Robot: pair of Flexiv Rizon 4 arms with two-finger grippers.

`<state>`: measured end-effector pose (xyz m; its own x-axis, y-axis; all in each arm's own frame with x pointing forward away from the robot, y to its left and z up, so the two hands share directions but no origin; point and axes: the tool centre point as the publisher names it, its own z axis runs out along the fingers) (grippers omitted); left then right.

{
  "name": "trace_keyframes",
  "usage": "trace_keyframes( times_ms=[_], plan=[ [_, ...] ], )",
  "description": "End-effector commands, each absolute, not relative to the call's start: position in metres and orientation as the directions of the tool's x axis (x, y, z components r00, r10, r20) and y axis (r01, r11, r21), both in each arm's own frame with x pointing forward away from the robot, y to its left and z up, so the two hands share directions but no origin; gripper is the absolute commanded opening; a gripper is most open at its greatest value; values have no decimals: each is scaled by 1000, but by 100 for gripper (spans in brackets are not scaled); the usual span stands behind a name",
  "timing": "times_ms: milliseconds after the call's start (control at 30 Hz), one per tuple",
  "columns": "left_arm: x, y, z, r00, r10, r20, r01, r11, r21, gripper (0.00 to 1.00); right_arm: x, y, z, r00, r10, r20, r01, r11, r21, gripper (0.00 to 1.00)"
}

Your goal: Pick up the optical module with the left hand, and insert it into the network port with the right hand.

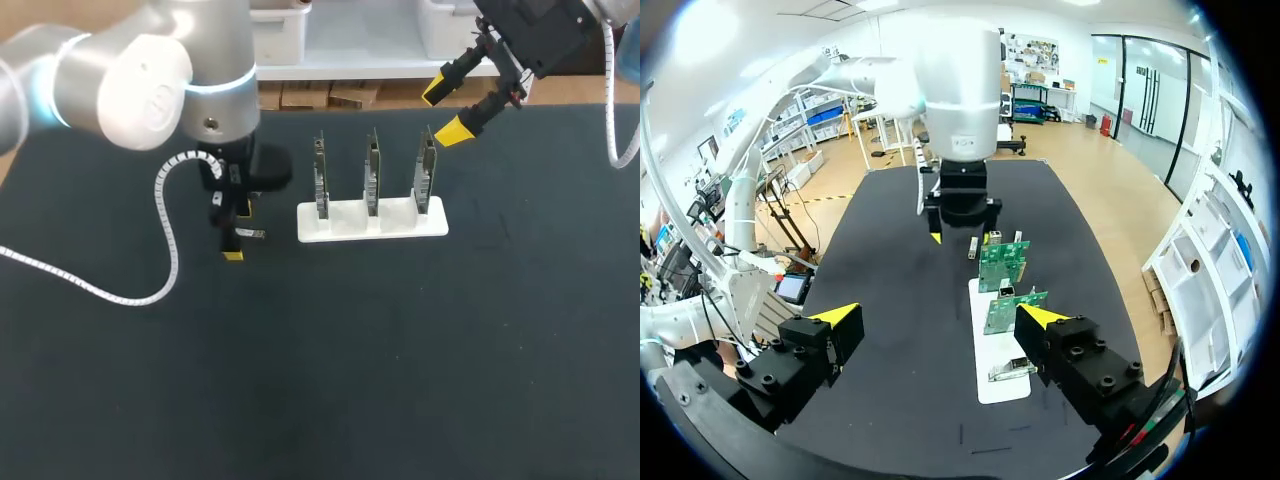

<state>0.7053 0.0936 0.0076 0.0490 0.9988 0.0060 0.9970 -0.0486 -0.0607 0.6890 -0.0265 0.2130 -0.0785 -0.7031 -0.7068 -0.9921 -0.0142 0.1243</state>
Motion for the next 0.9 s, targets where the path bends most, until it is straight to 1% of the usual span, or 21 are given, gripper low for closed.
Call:
trace_keyframes(
  times_ms=[33,267,900],
  plan=[
    [708,95,14,53,999,12,997,-52,-54,100,687,-27,213,-78,-702,-708,-993,-11,121,100],
    [718,97,6,41,999,22,996,-39,-79,100,687,-27,213,-78,-702,-708,-993,-11,121,100],
    [723,94,-2,42,999,5,994,-41,-104,100,687,-27,213,-78,-702,-708,-993,-11,121,100]
  ],
)
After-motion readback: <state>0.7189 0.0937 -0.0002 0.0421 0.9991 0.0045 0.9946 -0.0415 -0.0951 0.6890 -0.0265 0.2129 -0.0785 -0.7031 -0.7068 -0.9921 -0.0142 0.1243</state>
